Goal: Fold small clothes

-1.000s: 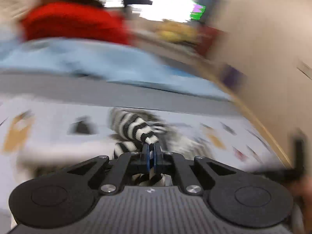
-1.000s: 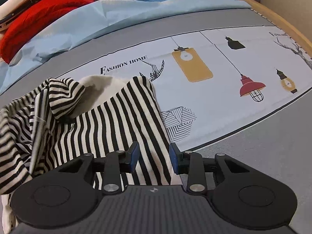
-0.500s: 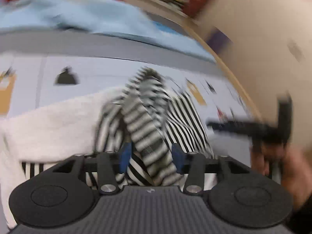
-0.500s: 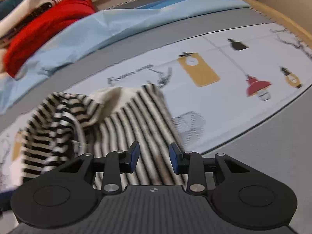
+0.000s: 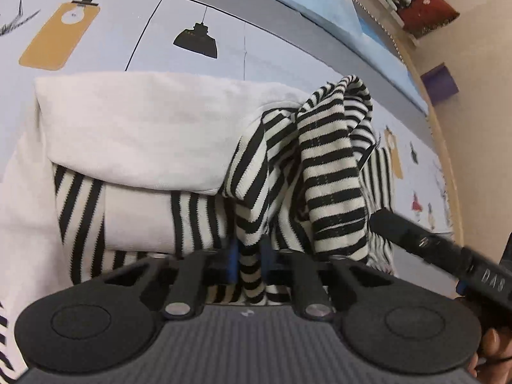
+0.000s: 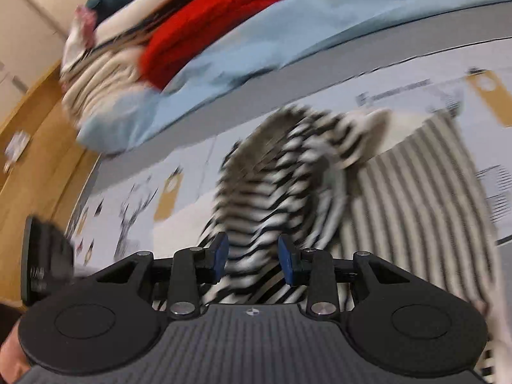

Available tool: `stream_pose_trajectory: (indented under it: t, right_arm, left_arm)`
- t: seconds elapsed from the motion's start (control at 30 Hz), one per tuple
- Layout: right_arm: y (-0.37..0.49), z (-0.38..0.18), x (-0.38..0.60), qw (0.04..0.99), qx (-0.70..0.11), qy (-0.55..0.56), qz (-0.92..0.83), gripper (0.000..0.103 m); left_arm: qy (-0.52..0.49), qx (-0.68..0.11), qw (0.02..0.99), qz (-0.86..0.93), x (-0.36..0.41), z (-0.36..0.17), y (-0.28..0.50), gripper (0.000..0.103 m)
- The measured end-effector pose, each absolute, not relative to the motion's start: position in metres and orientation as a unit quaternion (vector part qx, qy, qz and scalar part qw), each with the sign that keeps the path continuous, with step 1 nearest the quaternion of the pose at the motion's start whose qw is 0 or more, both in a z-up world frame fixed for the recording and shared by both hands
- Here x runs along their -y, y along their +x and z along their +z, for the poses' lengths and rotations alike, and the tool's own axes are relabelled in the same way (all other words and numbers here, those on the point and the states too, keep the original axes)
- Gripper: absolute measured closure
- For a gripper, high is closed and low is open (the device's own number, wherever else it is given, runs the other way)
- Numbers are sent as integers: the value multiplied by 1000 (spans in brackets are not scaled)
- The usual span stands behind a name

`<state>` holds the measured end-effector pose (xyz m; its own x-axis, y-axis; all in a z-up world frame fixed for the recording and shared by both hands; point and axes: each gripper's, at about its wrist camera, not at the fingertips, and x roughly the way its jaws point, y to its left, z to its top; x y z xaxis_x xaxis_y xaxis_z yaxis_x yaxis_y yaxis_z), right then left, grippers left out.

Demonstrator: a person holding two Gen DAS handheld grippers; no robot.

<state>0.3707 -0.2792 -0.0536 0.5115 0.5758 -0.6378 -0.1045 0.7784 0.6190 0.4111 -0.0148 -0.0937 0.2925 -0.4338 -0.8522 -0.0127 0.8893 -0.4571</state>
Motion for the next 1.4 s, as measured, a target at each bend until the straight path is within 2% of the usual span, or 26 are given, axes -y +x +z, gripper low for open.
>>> stream_pose_trajectory:
  t: [0.13, 0.17, 0.23, 0.33, 0.53, 0.7, 0.77, 0.8, 0.83, 0.87, 0.9, 0.93, 0.97, 1.03, 1.1, 1.23, 1.4]
  right_arm:
    - [367, -59, 248, 829, -469, 203, 226, 68]
    - [365, -59, 240, 831, -472, 183, 228, 70]
    - [361, -59, 233, 835, -470, 152, 240, 98]
    - [353, -50, 240, 841, -447, 153, 263, 99]
    - [334, -33, 265, 821, -424, 162, 346, 100]
    - [315, -41, 248, 774, -467, 74, 421, 99]
    - [312, -47, 240, 765, -489, 43, 417, 98]
    - [314, -48, 240, 769, -493, 38, 404, 96]
    - [318, -48, 244, 782, -494, 45, 378, 88]
    - [324, -46, 249, 795, -489, 63, 352, 83]
    - [330, -44, 259, 811, -479, 95, 321, 74]
    - [336, -40, 272, 825, -465, 138, 290, 66]
    - [341, -39, 283, 832, -454, 183, 262, 63]
    - [347, -42, 302, 828, -440, 269, 218, 56]
    - [353, -52, 309, 820, -445, 307, 187, 55]
    - [362, -70, 310, 818, -467, 316, 111, 53]
    - [370, -78, 308, 809, -461, 351, 101, 53]
  left_arm:
    - [-169, -570, 792, -135, 13, -90, 406, 100]
    - [-164, -567, 796, -134, 12, -88, 405, 100]
    - [-152, -560, 805, -125, 9, -83, 406, 101]
    - [-148, -535, 826, -98, -3, -73, 408, 102]
    - [-158, -420, 893, 11, -37, -36, 404, 102]
    - [-172, -454, 874, 5, -36, -47, 407, 101]
    - [-174, -473, 864, 6, -36, -52, 408, 100]
    - [-182, -482, 857, 5, -38, -55, 408, 95]
    - [-192, -490, 850, 3, -41, -55, 408, 92]
    - [-204, -495, 845, 4, -44, -57, 406, 83]
    - [-216, -500, 839, 5, -46, -59, 403, 72]
    - [-223, -507, 832, 6, -47, -60, 401, 67]
    - [-230, -514, 827, 7, -48, -61, 400, 64]
    - [-243, -531, 812, 7, -48, -66, 396, 63]
    - [-260, -547, 796, 3, -46, -72, 392, 61]
    - [-273, -570, 775, -3, -38, -82, 384, 61]
    - [-280, -596, 752, 27, -31, -96, 374, 61]
